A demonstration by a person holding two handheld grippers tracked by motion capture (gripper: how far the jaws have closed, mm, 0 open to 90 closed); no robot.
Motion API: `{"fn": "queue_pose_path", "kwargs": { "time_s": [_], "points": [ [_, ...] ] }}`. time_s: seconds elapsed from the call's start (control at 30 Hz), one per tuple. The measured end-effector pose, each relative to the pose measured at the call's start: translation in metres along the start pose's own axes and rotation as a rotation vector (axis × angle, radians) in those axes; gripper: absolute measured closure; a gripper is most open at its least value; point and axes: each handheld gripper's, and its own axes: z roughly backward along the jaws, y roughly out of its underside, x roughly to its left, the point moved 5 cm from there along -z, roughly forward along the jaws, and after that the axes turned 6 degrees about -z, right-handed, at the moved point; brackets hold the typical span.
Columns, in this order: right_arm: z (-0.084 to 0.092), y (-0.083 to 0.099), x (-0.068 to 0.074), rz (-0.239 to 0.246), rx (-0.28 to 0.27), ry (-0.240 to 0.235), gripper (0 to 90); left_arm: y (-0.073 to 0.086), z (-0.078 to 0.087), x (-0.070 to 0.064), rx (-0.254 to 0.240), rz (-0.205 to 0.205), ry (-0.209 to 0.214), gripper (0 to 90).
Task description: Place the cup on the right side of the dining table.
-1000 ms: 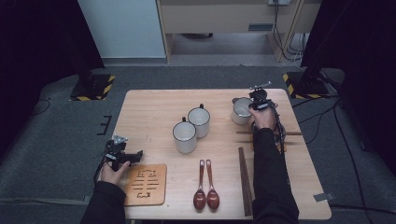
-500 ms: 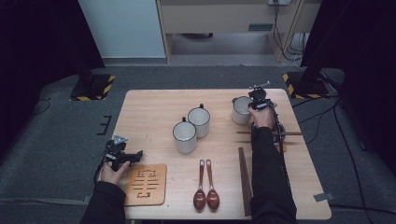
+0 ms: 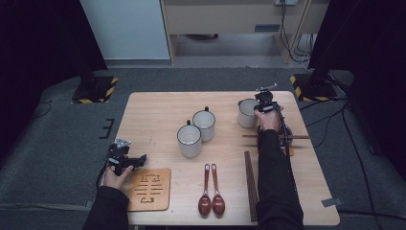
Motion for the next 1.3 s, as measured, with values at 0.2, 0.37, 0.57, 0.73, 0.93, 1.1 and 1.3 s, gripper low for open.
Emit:
{"fn": "queue_pose_path", "kwargs": {
  "time_s": [0.2,0.37,0.57,0.73,0.93,1.1,1.3],
  "points": [
    [-0.004,0.003,0.004,0.014,0.001,-0.007,73.4,0.000,0.000,0.000,0.000,0.000,0.000,0.0],
    [-0.001,0.002,0.004,0.018,-0.035,-0.018,56.9,0.000,0.000,0.000,0.000,0.000,0.000,0.0],
    [0.018,-0.002,0.002,0.004,-0.159,-0.063,34.0,0.000,0.000,0.000,0.000,0.000,0.000,0.0],
    [0.038,-0.005,0.002,0.001,-0.218,-0.081,27.5,0.000,0.000,0.000,0.000,0.000,0.000,0.0],
    [0.076,0.000,0.010,-0.015,-0.293,-0.162,20.8,0.000,0.000,0.000,0.000,0.000,0.000,0.0],
    [0.102,0.013,0.013,0.012,-0.322,-0.167,17.4,0.000,0.000,0.000,0.000,0.000,0.000,0.0],
    [0.128,0.034,0.009,0.019,-0.383,-0.177,14.4,0.000,0.000,0.000,0.000,0.000,0.000,0.0]
  ]
}}
